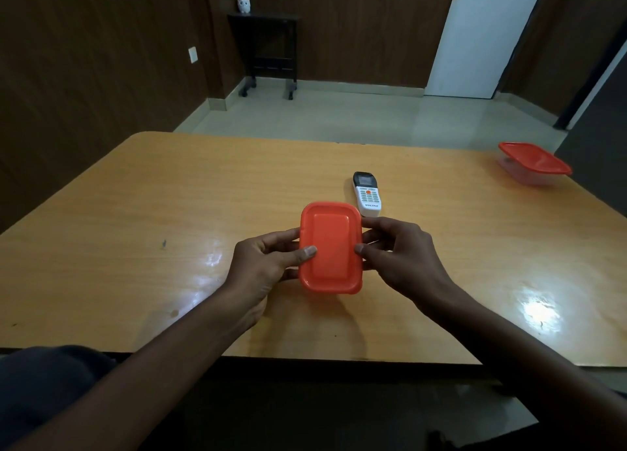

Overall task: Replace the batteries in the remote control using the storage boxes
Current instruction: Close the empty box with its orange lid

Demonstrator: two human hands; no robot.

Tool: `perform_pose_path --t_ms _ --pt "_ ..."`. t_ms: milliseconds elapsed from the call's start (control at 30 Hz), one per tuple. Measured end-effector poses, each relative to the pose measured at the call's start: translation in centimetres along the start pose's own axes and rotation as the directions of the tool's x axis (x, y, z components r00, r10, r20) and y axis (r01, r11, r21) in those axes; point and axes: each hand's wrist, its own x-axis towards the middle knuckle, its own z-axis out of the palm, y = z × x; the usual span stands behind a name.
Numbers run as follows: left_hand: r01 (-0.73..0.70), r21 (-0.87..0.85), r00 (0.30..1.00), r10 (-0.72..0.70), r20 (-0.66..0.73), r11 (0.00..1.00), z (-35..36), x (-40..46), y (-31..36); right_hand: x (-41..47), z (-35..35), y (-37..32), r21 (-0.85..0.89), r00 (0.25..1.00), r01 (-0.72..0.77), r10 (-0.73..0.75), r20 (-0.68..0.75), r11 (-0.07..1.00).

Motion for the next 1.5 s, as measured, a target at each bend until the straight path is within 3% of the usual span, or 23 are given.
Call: perform_pose_path --t_ms 167,400,600,833,1033,1233,1400,1500 --pt "-0.041 0.039 0.999 0.041 -0.008 0.998 0.0 -0.1 0.2 0.0 0.1 0.1 -0.030 0.999 0.032 -0.032 -0.005 0.999" --pt "-0.084 0.090 0.996 0.084 0.005 0.992 0.1 0.1 1.0 0.3 0.0 0.0 0.205 0.993 -0.111 0.100 0.062 0.973" --pt "-0.123 0.147 0.992 0.118 0.038 0.981 -0.2 0.0 1.2 0.5 -0.4 -0.2 0.211 0.989 -0.110 0.085 0.125 0.971" --pt "-0.264 0.177 0.961 0.273 -0.030 0.948 -0.4 0.1 1.8 0.0 -0.3 -0.9 0.129 0.992 -0.005 -0.011 0.123 0.992" --pt "-0.306 0.218 0.952 0.304 0.044 0.927 -0.2 0.1 1.9 -0.1 -0.6 -1.1 0.010 0.982 0.186 -0.185 -0.036 0.983" --pt "-0.335 0.246 0.942 0.319 0.103 0.910 0.1 0.0 1.7 0.4 -1.3 -1.0 0.056 0.977 0.215 -0.213 -0.029 0.975" --pt "-0.297 0.186 0.955 0.293 0.050 0.936 0.2 0.1 1.5 0.5 -1.0 -0.7 0.177 0.985 0.173 -0.166 -0.054 0.969" --pt "-0.209 0.029 0.977 0.210 -0.034 0.977 0.1 0.3 1.5 0.5 -0.5 -0.3 0.170 0.997 0.070 -0.074 0.020 0.983"
